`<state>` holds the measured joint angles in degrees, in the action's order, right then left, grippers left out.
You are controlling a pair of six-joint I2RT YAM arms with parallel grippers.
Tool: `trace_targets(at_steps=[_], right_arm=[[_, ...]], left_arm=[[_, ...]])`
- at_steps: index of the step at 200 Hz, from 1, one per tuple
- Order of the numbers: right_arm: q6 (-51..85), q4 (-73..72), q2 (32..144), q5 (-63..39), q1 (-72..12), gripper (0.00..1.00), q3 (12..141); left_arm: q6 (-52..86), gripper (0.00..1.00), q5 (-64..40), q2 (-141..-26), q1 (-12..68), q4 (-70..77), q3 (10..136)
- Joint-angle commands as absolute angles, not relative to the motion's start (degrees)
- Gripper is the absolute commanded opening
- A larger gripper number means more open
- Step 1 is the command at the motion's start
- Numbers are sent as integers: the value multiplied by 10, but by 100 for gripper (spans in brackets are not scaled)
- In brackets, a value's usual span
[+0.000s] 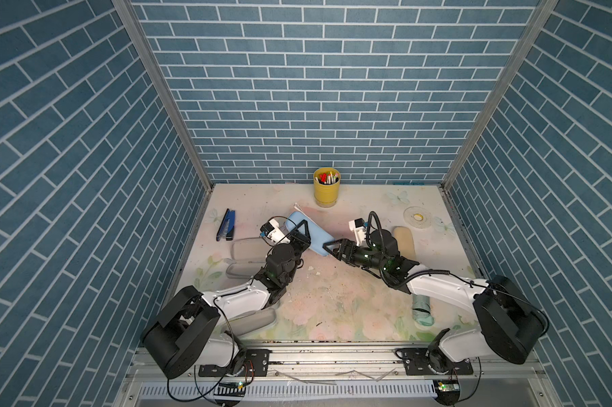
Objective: Put umbrellas into zippered umbrella sleeves
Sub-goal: Adjust the umbrella sleeve.
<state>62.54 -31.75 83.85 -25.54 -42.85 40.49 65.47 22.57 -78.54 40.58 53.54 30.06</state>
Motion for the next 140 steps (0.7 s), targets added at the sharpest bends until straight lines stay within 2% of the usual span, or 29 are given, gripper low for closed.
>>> trace_targets(at_steps=[1,39,68,77,92,107,122,140], right_arm=[[703,-420,854,-284,-427,80,406],[723,-482,873,-286,-426,77,428],[730,-506,879,-282,-421,67,442],[734,-508,878,-283,-420,62,442],[745,-514,877,-284,-415,50,436],[767,-533,876,-292,-406,38,427],[791,-553,871,-312,-396,30,419],[805,-541,851,-344,-384,28,411]], left_arm=[[707,12,251,-789,415,606,301],[714,11,251,-799,443,593,310],[731,13,234,-808,454,578,306],[728,21,229,-802,454,562,305],[708,46,210,-781,452,526,309],[675,65,168,-752,439,477,310],[657,77,101,-720,402,427,303],[635,81,-34,-687,333,356,299]])
